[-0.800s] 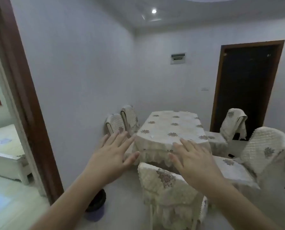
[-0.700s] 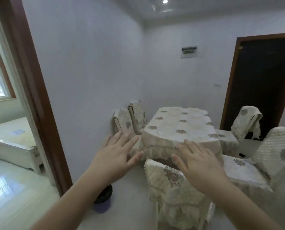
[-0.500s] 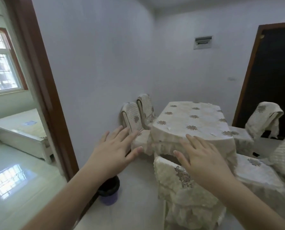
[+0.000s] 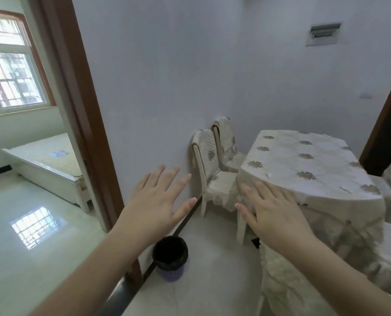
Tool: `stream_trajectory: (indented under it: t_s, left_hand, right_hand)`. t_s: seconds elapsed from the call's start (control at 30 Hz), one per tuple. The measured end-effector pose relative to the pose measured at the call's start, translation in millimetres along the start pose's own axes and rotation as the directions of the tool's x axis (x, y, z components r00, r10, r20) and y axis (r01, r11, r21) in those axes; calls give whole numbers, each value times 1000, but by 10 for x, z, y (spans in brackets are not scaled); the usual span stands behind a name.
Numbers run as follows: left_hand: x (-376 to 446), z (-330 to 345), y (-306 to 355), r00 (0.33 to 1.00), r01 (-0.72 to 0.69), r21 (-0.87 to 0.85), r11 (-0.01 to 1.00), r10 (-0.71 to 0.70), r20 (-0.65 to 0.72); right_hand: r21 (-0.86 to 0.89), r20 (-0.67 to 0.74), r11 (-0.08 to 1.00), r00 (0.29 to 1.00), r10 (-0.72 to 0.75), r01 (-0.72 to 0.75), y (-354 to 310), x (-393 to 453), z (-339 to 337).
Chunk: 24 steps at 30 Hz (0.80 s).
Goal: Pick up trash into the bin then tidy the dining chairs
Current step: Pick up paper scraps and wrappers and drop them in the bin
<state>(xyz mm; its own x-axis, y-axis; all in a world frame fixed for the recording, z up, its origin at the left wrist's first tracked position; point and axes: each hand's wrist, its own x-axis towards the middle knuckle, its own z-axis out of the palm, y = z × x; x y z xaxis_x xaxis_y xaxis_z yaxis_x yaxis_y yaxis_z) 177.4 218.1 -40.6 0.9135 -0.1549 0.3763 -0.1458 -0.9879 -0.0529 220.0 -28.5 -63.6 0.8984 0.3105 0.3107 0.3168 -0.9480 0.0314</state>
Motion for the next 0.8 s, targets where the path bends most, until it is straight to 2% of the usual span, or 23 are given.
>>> stream_trajectory:
  t_s: [0.2, 0.37, 0.67, 0.8]
  left_hand:
    - [599, 461, -222, 1000, 13, 33, 999, -13, -6]
    - [1216, 911, -203, 997, -30, -37, 999, 28, -74]
    - [2745, 1747, -11, 989, -144, -41, 989, 144, -14]
    - [3289, 2034, -18, 978, -208, -33, 977, 209, 16]
  right_hand:
    - [-6, -14, 999, 999, 52, -52, -25, 594, 359]
    - [-8, -18, 995, 995, 97, -98, 222, 1056, 680]
    - [63, -15, 974, 975, 220, -219, 914, 2183, 1322]
    - [62, 33, 969, 971, 238, -240, 1118, 2666, 1527]
